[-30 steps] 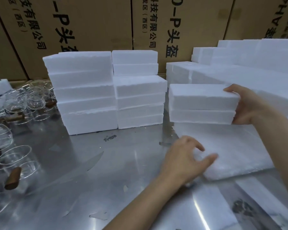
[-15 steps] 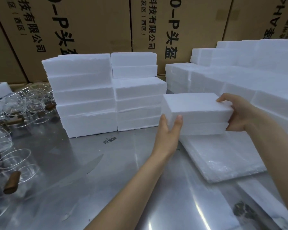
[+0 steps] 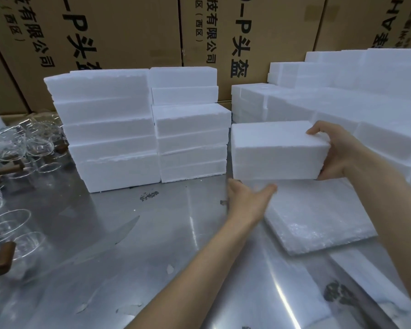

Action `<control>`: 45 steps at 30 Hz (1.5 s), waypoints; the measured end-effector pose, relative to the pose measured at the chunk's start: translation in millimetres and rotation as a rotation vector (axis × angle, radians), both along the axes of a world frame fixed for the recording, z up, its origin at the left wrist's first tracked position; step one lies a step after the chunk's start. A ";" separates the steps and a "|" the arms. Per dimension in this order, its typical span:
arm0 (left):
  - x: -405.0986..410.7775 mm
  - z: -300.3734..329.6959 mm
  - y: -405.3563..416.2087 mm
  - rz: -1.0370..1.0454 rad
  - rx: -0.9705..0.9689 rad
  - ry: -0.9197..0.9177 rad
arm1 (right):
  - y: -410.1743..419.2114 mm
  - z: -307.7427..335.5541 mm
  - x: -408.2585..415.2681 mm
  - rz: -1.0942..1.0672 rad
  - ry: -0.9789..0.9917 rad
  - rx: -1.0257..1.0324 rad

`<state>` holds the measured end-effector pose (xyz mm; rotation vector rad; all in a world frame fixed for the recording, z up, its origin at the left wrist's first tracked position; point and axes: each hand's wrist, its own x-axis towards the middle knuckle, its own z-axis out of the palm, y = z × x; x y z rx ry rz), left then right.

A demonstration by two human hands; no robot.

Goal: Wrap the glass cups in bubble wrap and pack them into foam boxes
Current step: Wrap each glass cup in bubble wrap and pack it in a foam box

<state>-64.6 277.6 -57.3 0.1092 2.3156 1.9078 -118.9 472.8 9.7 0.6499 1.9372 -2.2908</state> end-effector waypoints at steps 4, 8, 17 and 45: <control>26.9 -21.2 21.1 -0.175 -0.576 0.316 | -2.5 5.9 -4.2 -0.043 -0.021 -0.014; 23.3 -23.1 17.9 -0.468 -0.871 0.397 | -7.9 13.3 -9.7 -0.103 -0.061 0.052; 28.0 1.2 -36.9 -0.442 -0.952 0.747 | -10.7 18.5 -28.0 -0.120 -0.108 0.158; 44.3 -29.6 -60.7 -0.454 -0.860 0.661 | -72.9 -41.7 -13.9 0.525 0.404 1.389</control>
